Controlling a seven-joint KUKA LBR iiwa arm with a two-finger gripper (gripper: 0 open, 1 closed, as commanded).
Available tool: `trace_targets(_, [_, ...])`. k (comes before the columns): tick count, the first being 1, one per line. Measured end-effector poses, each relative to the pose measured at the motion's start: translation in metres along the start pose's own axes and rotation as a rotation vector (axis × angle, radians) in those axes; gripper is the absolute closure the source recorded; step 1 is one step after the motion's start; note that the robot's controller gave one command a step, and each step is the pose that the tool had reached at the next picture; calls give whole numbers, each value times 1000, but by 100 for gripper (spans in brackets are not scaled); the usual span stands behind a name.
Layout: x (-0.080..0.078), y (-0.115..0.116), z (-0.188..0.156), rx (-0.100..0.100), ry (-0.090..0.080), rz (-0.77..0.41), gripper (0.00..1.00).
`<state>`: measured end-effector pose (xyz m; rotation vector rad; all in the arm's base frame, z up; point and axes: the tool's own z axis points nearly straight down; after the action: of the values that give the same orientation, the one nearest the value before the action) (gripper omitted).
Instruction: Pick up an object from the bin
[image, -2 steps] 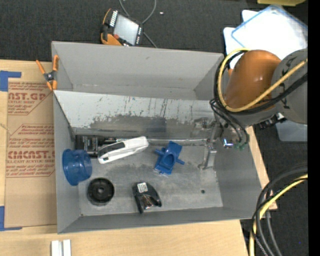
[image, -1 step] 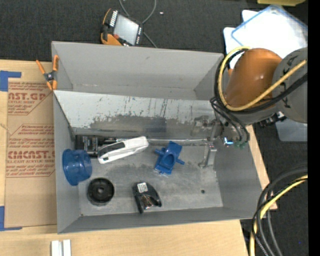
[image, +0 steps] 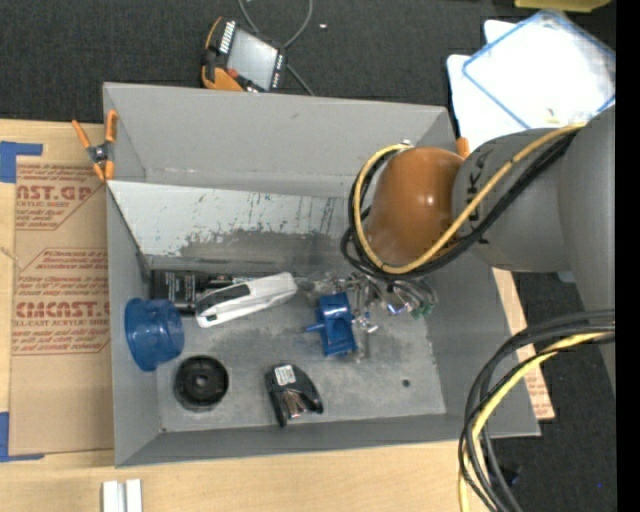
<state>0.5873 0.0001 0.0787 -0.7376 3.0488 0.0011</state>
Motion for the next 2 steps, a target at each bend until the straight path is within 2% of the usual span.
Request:
trace_targets(1, [-3,4,-57,3,-5,32,0])
trace_targets(2, [-1,5,4,-4,1,-27,0])
